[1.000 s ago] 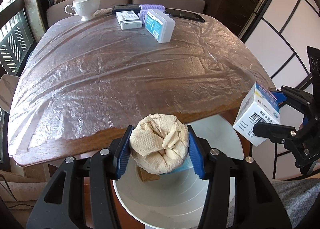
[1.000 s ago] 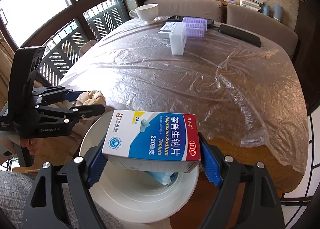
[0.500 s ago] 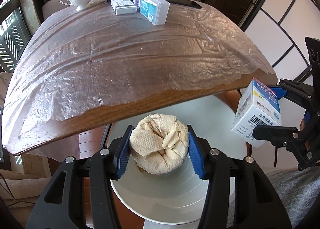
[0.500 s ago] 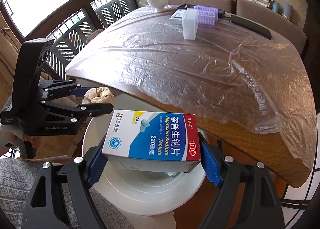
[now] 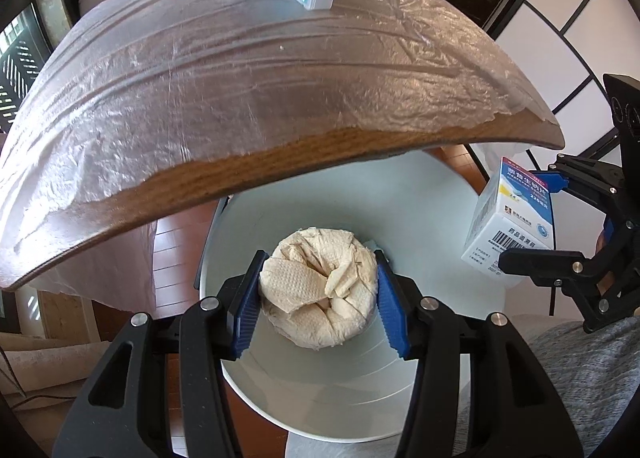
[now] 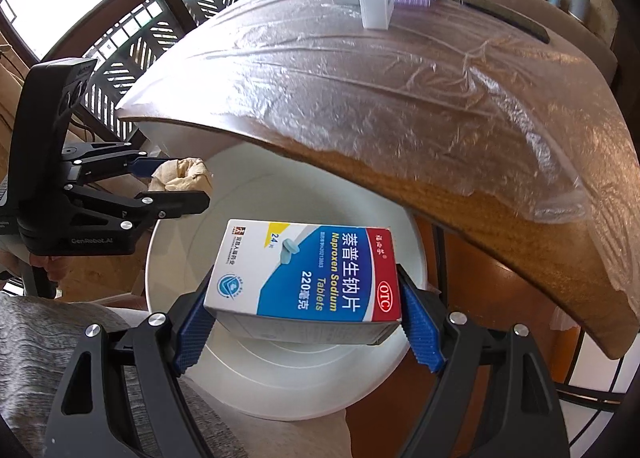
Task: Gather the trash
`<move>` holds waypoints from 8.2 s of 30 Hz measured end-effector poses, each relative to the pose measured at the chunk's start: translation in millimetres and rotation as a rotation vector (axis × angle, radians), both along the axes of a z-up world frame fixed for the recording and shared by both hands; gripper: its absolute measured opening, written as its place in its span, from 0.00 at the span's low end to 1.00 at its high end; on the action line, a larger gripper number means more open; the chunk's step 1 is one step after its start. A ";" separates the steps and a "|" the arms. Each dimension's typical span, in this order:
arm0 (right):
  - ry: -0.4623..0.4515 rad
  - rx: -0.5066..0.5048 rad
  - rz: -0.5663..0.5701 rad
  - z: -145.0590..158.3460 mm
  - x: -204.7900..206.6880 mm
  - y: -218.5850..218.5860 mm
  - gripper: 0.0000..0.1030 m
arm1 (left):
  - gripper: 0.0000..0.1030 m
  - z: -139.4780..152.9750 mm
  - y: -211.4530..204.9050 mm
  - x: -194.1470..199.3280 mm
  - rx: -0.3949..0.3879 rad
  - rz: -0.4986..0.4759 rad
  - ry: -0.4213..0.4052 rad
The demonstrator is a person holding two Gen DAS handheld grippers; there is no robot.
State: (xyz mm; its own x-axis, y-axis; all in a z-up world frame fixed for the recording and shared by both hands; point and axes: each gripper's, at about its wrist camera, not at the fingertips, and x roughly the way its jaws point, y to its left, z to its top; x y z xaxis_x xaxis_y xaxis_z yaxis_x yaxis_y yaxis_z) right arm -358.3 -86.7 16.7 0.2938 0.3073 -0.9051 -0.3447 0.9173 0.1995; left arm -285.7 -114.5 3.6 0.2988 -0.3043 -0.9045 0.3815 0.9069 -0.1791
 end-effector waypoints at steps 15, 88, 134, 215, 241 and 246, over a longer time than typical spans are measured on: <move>0.043 -0.026 0.008 -22.4 13.7 6.6 0.78 | 0.51 -29.8 -1.6 1.2 0.041 -0.024 0.018; -0.408 -0.084 -0.256 106.6 155.7 -18.4 0.96 | 0.98 74.7 31.8 141.2 -0.082 0.163 -0.336; -0.131 -0.094 -0.174 47.1 301.9 -24.3 0.75 | 0.30 35.6 -52.1 193.0 -0.104 -0.094 -0.252; -0.170 -0.015 -0.134 65.1 113.4 -26.4 0.70 | 0.27 63.8 28.9 114.1 -0.125 0.051 -0.253; -0.074 0.067 -0.013 63.4 53.3 -12.9 0.70 | 0.27 80.1 50.1 36.7 -0.162 -0.013 -0.215; -0.048 0.076 0.011 58.8 43.5 -9.4 0.70 | 0.27 80.3 49.5 20.0 -0.158 -0.045 -0.199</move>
State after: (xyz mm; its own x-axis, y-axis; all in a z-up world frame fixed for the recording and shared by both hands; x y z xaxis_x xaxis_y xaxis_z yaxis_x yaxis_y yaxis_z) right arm -314.8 -96.1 75.4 0.3330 0.3780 -0.8638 -0.3653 0.8963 0.2514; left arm -265.6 -65.0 83.8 0.4493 -0.4545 -0.7692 0.4630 0.8548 -0.2346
